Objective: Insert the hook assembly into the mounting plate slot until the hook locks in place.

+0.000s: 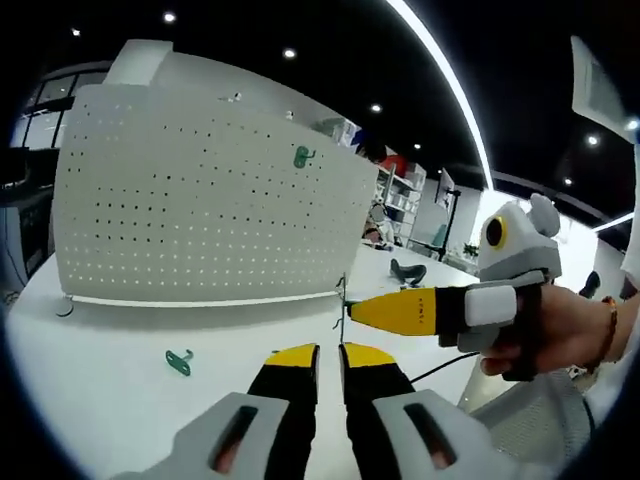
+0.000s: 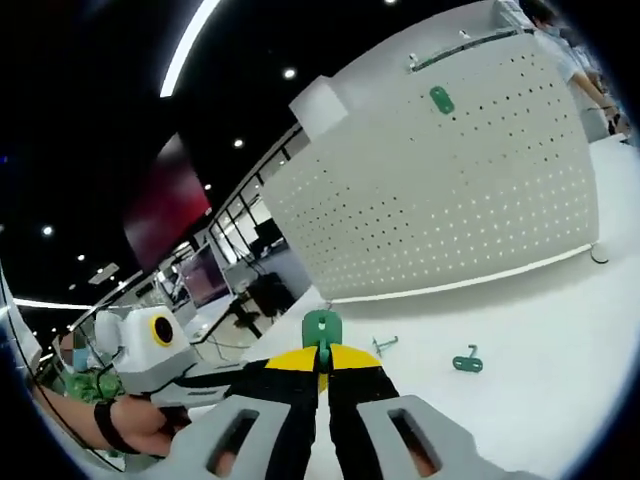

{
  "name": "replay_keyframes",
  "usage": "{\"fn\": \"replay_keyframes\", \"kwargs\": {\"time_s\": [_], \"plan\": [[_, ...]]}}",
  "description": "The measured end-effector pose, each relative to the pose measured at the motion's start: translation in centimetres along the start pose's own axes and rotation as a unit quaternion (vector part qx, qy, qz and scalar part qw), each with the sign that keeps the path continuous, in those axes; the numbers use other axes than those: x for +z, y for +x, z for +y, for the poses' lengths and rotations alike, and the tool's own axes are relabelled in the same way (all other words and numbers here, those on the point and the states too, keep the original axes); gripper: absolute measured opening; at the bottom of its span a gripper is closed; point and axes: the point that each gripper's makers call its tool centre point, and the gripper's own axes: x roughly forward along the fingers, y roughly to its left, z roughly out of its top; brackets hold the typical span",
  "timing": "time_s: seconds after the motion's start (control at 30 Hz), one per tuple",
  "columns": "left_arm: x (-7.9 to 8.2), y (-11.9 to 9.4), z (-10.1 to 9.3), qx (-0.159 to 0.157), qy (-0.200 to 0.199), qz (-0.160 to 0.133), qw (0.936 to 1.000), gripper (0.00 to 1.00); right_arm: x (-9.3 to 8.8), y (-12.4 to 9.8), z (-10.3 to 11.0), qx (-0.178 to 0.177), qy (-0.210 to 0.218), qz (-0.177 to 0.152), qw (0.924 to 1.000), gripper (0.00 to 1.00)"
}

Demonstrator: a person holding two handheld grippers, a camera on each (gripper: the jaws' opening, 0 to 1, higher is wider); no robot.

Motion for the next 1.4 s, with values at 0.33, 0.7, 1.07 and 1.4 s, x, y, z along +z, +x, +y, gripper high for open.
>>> {"fn": "replay_keyframes", "kwargs": {"time_s": [0.33,0.7,1.07,1.4], "plan": [[0.9,-1.5,0.4,0.000,0.011,-0.019,0.9998,0.17,1.6,-0.2,-0.9,-0.036,-0.038,-0.020,0.9984,0.01],[1.8,-3.0,-0.7,-0.020,0.043,-0.028,0.9985,0.24,4.8,0.3,-2.2,-0.079,-0.075,-0.042,0.9932,0.01],[3.2,-4.7,-1.1,-0.041,0.061,-0.047,0.9962,0.35,9.6,1.5,-3.8,-0.109,-0.094,-0.077,0.9866,0.01],[3.7,-5.7,-0.8,-0.048,0.061,-0.056,0.9954,0.42,12.3,2.2,-5.1,-0.136,-0.128,-0.091,0.9781,0.01]]}}
